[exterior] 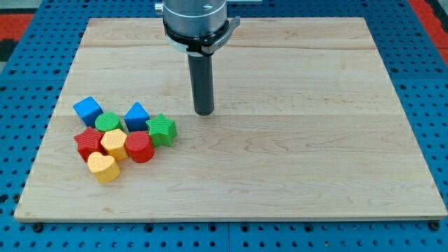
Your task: Move the red circle to the top right corner of the board
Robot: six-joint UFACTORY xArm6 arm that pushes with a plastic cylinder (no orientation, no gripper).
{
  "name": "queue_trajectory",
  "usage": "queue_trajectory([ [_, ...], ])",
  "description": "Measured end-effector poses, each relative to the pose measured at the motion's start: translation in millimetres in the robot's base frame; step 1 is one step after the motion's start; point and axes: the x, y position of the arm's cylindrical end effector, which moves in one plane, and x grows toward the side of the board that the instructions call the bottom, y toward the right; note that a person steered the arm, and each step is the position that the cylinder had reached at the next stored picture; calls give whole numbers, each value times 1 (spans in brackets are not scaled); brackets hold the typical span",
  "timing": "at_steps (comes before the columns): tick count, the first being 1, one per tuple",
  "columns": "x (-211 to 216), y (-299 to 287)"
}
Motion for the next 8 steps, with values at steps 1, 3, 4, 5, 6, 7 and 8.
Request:
queue_trajectory([
  [1, 0, 0],
  [3, 8, 4],
  [4, 30, 21],
  [5, 77, 17],
  [6, 118, -48],
  [7, 158, -83],
  [8, 173, -117],
])
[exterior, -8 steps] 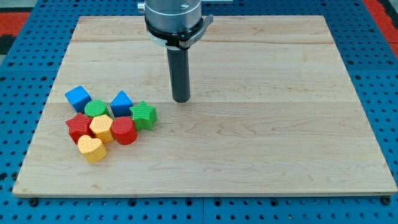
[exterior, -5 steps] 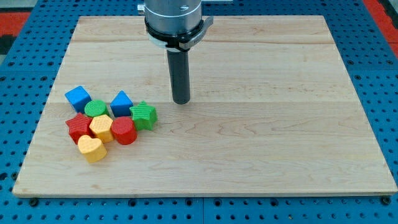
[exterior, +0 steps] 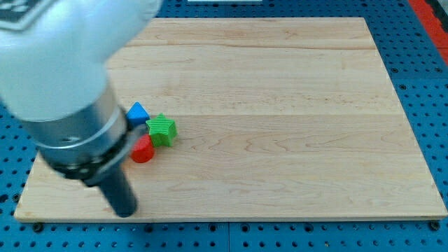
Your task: Move the red circle to the top right corner of the board
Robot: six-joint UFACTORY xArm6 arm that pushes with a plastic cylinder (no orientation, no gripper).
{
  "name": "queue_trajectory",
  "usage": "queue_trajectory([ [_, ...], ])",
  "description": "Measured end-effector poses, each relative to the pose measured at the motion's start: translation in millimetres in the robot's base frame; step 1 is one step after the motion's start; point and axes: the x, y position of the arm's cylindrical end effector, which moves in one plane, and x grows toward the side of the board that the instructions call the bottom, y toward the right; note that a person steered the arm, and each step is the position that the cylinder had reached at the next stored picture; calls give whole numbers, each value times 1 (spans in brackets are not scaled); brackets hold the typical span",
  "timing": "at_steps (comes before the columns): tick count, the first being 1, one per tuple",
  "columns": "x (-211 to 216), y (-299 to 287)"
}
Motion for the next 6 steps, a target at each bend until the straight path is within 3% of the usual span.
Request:
queue_trajectory([
  [1, -3, -78],
  [2, -37, -151],
  [4, -83, -151],
  [6, -88, -151],
])
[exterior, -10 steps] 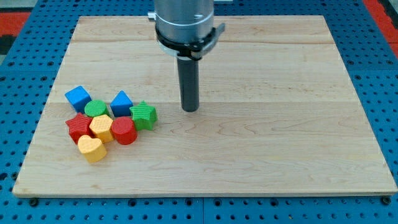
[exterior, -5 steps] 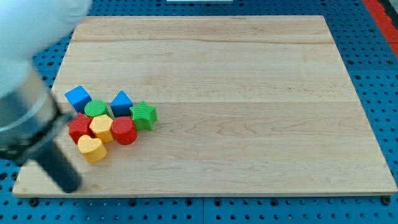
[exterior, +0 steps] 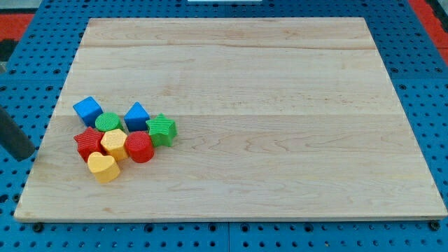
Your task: Move the red circle to the top right corner of the board
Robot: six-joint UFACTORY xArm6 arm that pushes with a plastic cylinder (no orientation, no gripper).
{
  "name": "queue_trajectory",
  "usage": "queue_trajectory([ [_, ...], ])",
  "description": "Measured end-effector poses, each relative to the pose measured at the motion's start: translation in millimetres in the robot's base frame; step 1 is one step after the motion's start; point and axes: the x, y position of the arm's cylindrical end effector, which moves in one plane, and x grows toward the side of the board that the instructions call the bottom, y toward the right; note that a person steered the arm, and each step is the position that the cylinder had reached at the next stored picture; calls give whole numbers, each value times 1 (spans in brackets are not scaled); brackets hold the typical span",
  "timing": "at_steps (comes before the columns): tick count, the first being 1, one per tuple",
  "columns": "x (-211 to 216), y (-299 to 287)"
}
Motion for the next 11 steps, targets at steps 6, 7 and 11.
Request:
queue_trajectory([
  [6, -8, 36],
  [7, -22, 46],
  [11, 14, 216],
])
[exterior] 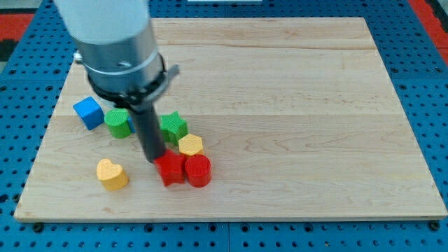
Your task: Move the red circle to the top right corner of the board
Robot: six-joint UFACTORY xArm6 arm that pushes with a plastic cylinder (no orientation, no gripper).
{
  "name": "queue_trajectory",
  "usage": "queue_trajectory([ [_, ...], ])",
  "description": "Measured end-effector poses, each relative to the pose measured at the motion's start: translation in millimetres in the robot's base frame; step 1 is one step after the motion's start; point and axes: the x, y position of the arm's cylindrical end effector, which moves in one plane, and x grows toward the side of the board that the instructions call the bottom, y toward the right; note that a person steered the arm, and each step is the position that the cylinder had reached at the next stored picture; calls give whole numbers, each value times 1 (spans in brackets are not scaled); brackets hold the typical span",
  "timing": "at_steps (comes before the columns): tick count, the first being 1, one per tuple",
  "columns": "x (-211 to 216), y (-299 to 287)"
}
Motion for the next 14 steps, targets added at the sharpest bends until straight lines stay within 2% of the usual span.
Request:
queue_trajectory([
  [1, 8, 37],
  [2, 8, 6],
  [3, 37, -18],
  [5, 46, 135],
  [6, 46, 179],
  [7, 51, 154],
  [8, 73, 211],
  [10, -18, 219],
  [11, 22, 225],
  [12, 3, 255],
  [13, -77, 250],
  [14, -175, 219],
])
